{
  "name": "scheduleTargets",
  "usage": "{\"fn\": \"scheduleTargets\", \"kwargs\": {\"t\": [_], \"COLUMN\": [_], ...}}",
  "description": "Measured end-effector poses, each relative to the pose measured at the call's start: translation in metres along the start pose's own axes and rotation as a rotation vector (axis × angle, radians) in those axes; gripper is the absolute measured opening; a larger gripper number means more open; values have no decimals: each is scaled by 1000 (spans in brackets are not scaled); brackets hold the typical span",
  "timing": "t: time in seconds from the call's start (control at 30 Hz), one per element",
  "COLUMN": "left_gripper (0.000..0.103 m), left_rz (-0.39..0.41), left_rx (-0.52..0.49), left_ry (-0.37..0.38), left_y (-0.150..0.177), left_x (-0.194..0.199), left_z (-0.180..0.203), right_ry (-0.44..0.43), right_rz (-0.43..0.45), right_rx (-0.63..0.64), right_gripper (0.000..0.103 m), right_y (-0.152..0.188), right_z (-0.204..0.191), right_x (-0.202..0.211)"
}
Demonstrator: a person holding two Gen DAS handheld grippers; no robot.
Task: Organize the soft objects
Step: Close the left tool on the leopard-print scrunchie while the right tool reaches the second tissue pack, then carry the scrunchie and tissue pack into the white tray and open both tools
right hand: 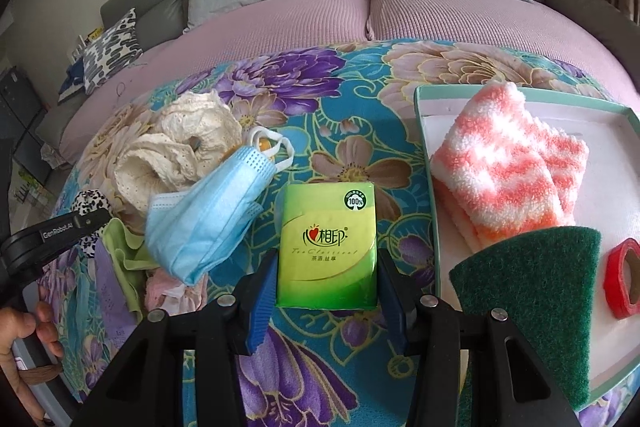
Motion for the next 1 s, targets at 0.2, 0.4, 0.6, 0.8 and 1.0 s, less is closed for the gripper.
{"fn": "scheduleTargets", "kwargs": {"t": [0.2,0.4,0.6,0.8,1.0], "left_gripper": [22,22,22,22,22], "left_rz": [62,149,235,267,264], "left_rx": [1,3,-26,-98,-186], "left_ry": [-7,-18,5,97,188], "left_y": [-6,-13,-19,-16,-6], "left_x": [22,54,86,106,116], "left_z": [-2,-1,17,56,106], "right_ry": [-23,-20,-15,3,45], "right_rz": [58,126,179,196,226], "right_rx": [12,27,18,-18,-68], "right_gripper": [50,50,50,50,50], "right_y": [-4,-8,-11,-12,-13], "right_z": [-3,-7,-4,12,42], "right_x": [15,38,60,72,86]}}
Point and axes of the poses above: each gripper's, at about its wrist camera, not at the fingertips, and x roughly against the way its jaws point, z to its right, y to its underside, the point moved 2 cm from there along -x, roughly the way its jaws point, and after that the axes turned 3 degrees about -y, right-handed, at the moved point
